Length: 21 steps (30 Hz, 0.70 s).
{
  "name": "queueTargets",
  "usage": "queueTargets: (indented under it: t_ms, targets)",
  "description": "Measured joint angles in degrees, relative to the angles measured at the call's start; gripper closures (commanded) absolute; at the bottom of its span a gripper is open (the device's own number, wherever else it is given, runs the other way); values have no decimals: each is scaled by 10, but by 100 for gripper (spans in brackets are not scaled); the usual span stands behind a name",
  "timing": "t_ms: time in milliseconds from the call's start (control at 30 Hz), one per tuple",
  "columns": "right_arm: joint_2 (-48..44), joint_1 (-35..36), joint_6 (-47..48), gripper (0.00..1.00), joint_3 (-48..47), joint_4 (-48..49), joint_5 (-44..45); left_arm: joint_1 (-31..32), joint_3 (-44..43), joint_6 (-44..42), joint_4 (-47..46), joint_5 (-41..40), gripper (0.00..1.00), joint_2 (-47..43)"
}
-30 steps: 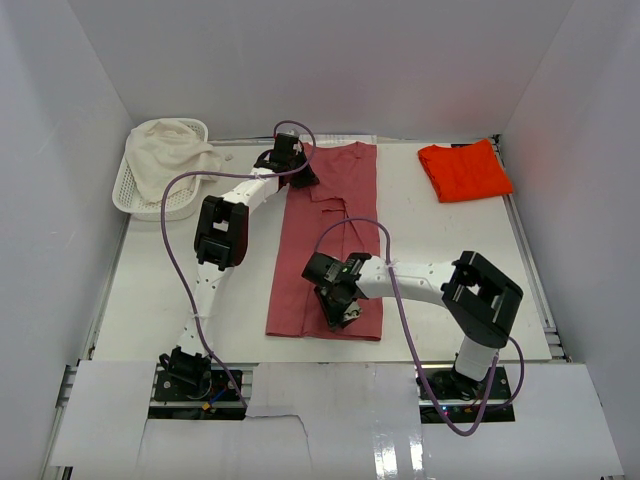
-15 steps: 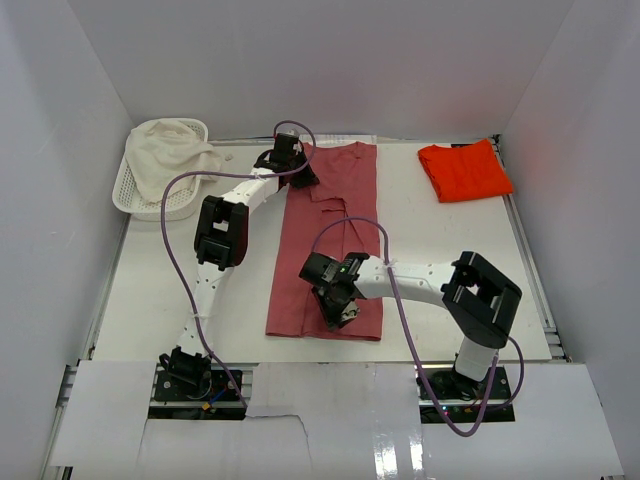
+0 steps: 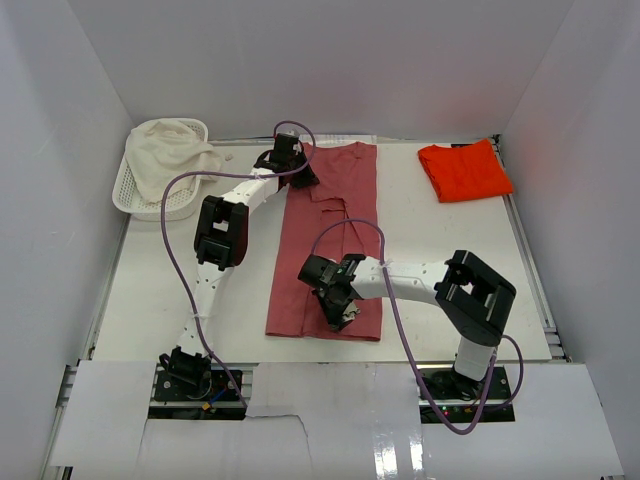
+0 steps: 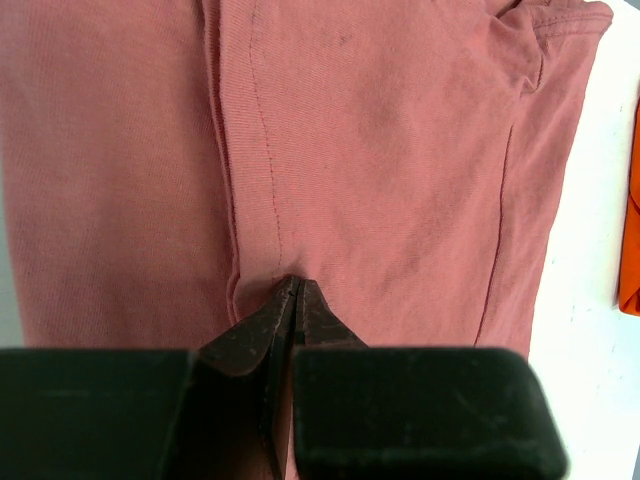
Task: Fold and stack the t-shirts
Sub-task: Rotate the tshirt 90 degrees
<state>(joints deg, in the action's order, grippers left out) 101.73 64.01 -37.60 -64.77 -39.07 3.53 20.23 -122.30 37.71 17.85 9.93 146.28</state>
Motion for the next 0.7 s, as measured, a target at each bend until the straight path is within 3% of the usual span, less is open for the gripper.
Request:
queueTargets:
  t_ms: [233,367,700]
  targets:
    - [0,6,-4,83,-5,-9,10,0,0,0,0,0,85,0]
    - [-1,12,-8,92,-5,-15,12,0,0,0,0,0,85,0]
    - [-3,35,-13,92,-5,-15,10,0,0,0,1,0,85,0]
